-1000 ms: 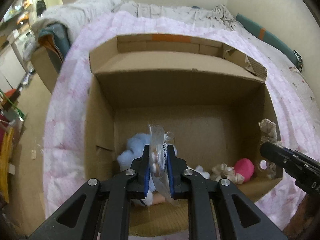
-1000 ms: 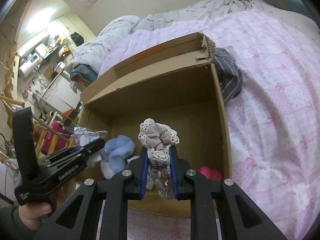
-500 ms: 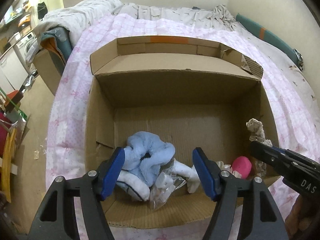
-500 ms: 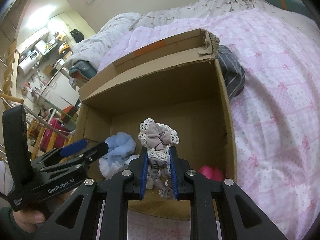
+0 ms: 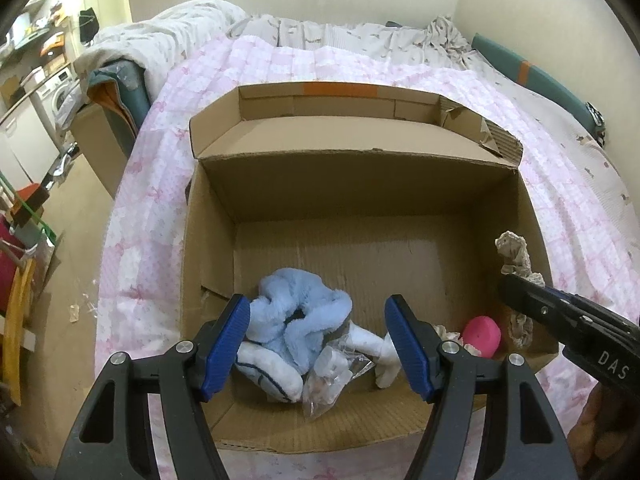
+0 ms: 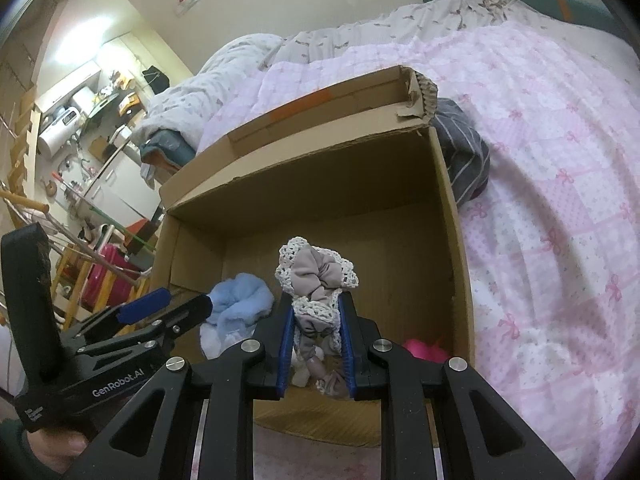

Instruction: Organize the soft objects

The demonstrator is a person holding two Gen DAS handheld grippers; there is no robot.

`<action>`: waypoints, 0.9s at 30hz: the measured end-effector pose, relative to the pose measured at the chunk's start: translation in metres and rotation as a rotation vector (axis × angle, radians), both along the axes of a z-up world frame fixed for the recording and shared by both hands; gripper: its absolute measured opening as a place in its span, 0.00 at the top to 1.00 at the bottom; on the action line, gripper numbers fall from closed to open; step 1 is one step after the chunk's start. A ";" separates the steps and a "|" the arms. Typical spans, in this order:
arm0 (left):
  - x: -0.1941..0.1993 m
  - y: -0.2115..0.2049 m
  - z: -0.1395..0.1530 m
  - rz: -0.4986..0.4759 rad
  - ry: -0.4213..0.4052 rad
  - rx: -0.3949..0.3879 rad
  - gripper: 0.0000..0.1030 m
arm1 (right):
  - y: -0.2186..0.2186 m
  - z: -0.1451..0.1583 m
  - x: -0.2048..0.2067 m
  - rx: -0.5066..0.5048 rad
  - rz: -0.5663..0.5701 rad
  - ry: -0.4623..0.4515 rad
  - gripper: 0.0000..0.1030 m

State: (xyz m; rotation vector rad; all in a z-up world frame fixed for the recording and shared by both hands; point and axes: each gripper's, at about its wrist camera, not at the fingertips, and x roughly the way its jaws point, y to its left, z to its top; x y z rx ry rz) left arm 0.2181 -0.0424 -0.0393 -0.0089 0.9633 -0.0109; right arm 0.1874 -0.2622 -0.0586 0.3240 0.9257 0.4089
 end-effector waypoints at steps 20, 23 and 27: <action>-0.016 0.008 0.024 -0.005 -0.056 -0.026 0.35 | -0.001 0.027 -0.013 -0.005 -0.019 -0.138 0.22; -0.025 0.009 0.034 -0.002 -0.084 -0.016 0.35 | -0.001 0.036 -0.019 -0.002 -0.015 -0.159 0.17; -0.041 0.014 0.050 -0.005 -0.125 -0.005 0.35 | -0.004 0.051 -0.034 -0.006 -0.027 -0.202 0.00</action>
